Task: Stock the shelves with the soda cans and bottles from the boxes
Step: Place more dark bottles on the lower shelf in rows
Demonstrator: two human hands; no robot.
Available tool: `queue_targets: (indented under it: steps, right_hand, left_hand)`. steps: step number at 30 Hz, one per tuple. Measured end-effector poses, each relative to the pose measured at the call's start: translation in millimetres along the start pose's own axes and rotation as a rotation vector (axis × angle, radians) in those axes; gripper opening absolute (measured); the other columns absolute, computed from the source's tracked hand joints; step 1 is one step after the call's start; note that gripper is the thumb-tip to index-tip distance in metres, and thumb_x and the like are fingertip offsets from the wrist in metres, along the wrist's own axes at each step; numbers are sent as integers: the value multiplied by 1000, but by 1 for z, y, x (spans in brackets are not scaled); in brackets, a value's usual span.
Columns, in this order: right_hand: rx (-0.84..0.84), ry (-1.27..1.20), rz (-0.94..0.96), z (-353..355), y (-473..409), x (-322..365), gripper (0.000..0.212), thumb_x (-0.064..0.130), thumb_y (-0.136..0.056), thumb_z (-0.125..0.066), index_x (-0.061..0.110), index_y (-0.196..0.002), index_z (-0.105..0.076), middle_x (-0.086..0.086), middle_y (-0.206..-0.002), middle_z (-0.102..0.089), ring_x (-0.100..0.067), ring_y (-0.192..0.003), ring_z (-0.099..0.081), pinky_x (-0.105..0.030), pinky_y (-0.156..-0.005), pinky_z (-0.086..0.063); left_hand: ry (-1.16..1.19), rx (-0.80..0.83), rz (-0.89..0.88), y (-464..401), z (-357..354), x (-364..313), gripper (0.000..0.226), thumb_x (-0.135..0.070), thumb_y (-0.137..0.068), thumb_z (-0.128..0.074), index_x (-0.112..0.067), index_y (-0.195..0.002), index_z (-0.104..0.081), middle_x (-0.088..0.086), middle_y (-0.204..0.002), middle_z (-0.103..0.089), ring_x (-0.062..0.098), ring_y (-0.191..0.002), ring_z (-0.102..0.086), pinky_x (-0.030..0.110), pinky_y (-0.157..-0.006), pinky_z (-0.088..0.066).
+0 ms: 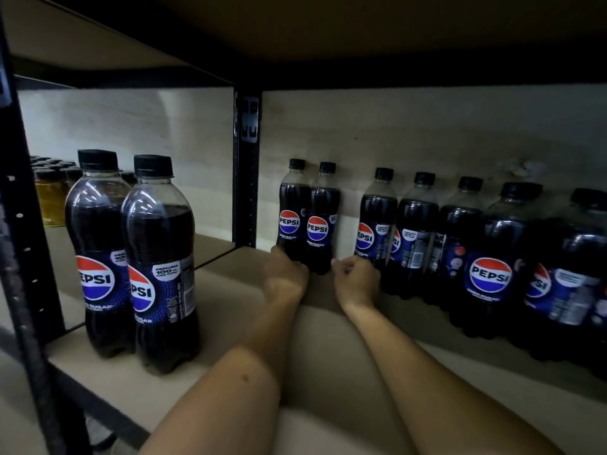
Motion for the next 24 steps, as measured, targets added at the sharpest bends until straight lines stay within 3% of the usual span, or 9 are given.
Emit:
queue_targets:
  steps: [4,7,10,14,17,19,21,24]
  right_hand:
    - [-169,-68,-75,41,11,-15,25,30,-97,-59,7,-95,-70,-12,-94,-73,-29,-89,-67,-31,-74,-50]
    - [-289,-72,-103,69,15,-29,22,25,-95,-61,7,-106,-66,-14,-109,-69,-32,-102,-64,-35,-84,-50]
    - [-334,-33,-107,84,15,-37,38,19,-93,-63,4,-127,-56,-18,-130,-55,-34,-121,-52,-39,-99,-42]
    - [-270,-19,-47,74,8,-36,66,17,-89,-68,6,-147,-37,-16,-146,-46,-31,-136,-43,-41,-112,-36]
    - [-273,0,-47,71,4,-36,74,18,-89,-69,7,-151,-29,-15,-148,-44,-32,-136,-41,-42,-112,-38]
    - [-276,76,-38,72,1,-36,72,20,-91,-66,7,-150,-28,-12,-149,-43,-33,-132,-41,-40,-106,-40]
    - [-263,206,-11,71,-2,-35,70,25,-93,-62,9,-150,-26,-8,-150,-40,-33,-125,-40,-40,-97,-43]
    - [-234,363,7,69,-11,-36,70,35,-93,-59,10,-148,-23,-7,-147,-42,-31,-123,-38,-39,-85,-46]
  left_hand:
    - [62,53,2,25,-10,-6,27,-20,-93,-58,-12,-118,-60,11,-119,-64,28,-114,-59,24,-89,-41]
    - [97,133,-60,40,-27,-16,27,-24,-92,-63,-13,-116,-63,9,-113,-68,24,-111,-62,26,-94,-44]
    - [115,183,-115,50,-41,-29,37,-24,-91,-65,-10,-124,-60,9,-115,-69,23,-110,-63,27,-95,-45]
    - [175,217,-159,54,-54,-42,55,-27,-89,-69,-10,-138,-50,8,-127,-63,23,-120,-57,27,-99,-42]
    - [194,222,-229,51,-64,-47,62,-31,-87,-71,-10,-140,-47,9,-129,-62,25,-122,-55,32,-102,-43]
    - [189,210,-270,51,-72,-50,63,-30,-89,-69,-8,-142,-43,6,-129,-61,22,-121,-55,27,-99,-43]
    - [210,185,-284,50,-79,-55,55,-23,-91,-67,-7,-138,-44,1,-121,-61,17,-114,-57,19,-89,-40]
    - [213,166,-303,46,-92,-60,41,-16,-91,-66,-8,-128,-51,9,-118,-65,24,-112,-61,17,-84,-39]
Point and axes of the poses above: each hand's wrist, its own y-axis away from the middle knuckle, its own z-axis out of the back of the hand, x = y × z, the point moved 5 cm from there along -y, towards the middle knuckle
